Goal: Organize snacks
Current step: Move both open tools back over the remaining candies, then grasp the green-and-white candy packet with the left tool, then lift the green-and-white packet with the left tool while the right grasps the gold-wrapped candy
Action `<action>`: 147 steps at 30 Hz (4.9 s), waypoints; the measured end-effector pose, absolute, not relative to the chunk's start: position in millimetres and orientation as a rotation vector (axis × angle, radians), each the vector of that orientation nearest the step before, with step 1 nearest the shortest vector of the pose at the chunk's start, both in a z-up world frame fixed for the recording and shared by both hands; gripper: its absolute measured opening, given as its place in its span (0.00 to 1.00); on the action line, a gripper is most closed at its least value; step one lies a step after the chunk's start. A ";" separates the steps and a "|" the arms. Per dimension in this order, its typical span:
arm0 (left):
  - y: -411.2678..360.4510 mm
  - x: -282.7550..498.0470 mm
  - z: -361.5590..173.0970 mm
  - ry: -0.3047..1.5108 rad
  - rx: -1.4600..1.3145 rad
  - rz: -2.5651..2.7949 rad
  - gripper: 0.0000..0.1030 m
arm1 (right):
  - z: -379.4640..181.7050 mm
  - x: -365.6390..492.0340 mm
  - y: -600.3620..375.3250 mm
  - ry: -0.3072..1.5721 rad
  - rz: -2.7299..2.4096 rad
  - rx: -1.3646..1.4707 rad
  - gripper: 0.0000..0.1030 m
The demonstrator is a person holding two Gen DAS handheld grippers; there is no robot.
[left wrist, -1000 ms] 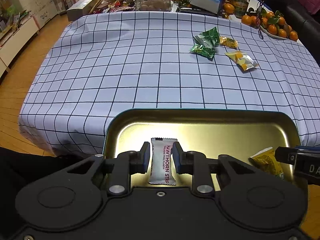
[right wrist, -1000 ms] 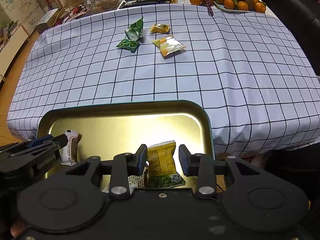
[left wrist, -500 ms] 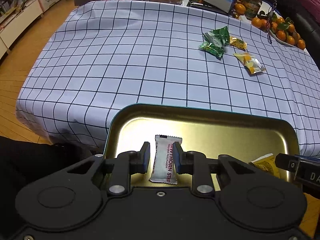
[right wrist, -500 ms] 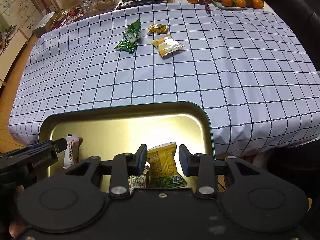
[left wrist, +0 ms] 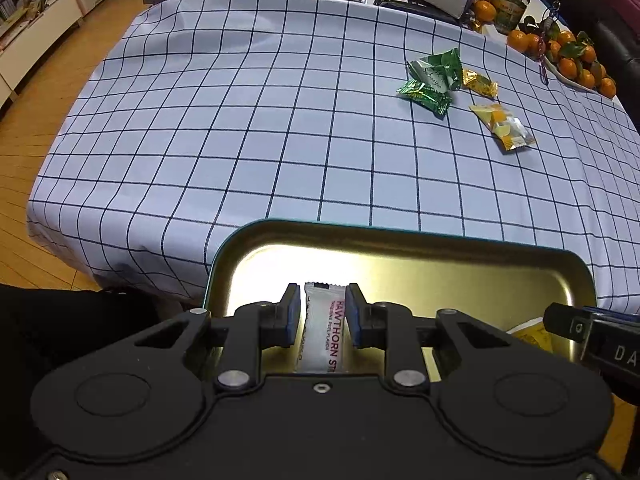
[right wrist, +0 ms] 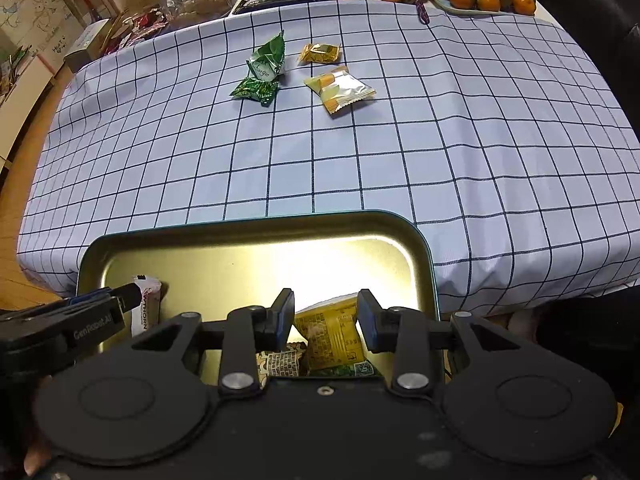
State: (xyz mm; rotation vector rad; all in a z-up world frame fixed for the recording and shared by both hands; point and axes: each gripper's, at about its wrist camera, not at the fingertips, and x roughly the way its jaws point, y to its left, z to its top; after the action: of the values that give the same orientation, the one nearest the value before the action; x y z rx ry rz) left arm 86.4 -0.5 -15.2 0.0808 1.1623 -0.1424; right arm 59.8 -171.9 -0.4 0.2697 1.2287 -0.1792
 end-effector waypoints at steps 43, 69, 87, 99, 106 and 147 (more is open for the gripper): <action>-90.3 284.8 -22.6 1.219 0.138 -0.242 0.33 | -26.6 284.9 -283.5 1.383 -0.319 0.479 0.36; -133.2 311.1 -46.7 1.208 0.069 -0.296 0.32 | -16.9 281.1 -290.9 1.388 -0.336 0.524 0.36; -131.9 310.8 -46.1 1.270 -0.035 -0.411 0.32 | -16.1 279.5 -292.5 1.393 -0.327 0.560 0.36; -148.5 302.3 -51.4 1.244 0.057 -0.435 0.43 | -12.8 279.0 -292.9 1.376 -0.340 0.548 0.36; -155.8 303.9 -61.5 1.301 0.065 -0.462 0.43 | -12.7 278.7 -294.1 1.369 -0.348 0.547 0.36; -48.8 300.0 -37.5 1.374 0.053 -0.208 0.42 | -29.9 319.9 -267.3 1.252 -0.374 0.413 0.35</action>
State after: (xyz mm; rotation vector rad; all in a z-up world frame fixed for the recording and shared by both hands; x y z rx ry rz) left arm 300.0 -48.8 -37.5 0.0534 1.3737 -0.2076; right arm 319.9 -267.3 -29.9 0.4130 1.2524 -0.3741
